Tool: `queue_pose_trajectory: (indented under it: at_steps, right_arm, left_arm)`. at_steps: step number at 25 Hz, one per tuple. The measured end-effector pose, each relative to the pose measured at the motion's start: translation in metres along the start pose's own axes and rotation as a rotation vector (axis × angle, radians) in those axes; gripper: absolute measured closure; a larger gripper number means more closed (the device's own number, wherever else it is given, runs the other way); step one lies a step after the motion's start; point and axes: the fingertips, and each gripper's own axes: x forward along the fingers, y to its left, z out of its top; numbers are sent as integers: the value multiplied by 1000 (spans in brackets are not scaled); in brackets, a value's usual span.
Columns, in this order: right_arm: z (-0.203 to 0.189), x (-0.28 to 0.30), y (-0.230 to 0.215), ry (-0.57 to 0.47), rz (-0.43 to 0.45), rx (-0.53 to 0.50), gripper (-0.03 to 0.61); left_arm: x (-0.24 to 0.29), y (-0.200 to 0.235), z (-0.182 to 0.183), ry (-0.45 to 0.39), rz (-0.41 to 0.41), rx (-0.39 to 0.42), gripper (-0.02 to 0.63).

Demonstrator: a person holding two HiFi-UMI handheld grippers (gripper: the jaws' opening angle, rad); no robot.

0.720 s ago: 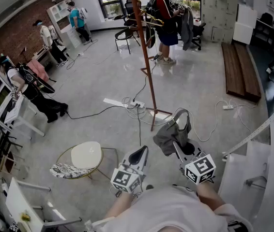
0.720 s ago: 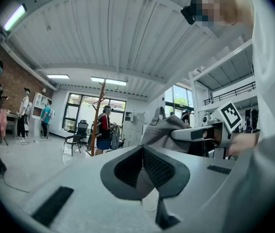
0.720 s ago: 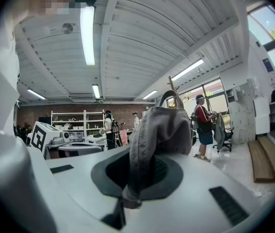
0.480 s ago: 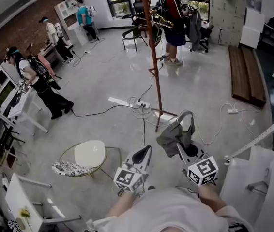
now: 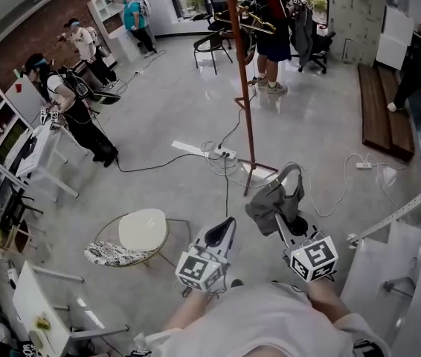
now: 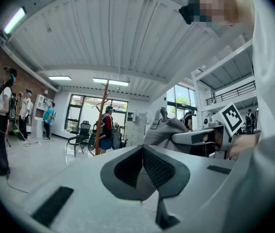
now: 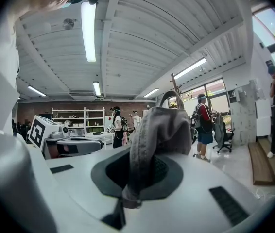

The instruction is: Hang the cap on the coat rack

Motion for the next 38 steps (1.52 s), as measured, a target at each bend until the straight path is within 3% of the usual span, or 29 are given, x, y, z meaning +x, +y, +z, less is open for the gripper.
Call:
queue_pose_trajectory:
  at_steps: [20, 38]
  right_arm:
    - [-6, -4, -2, 2, 12, -3, 552]
    - [-6, -18, -21, -17, 78, -17, 552]
  left_arm:
    - [3, -7, 0, 6, 5, 13, 603]
    - [12, -20, 9, -20, 85, 36, 603]
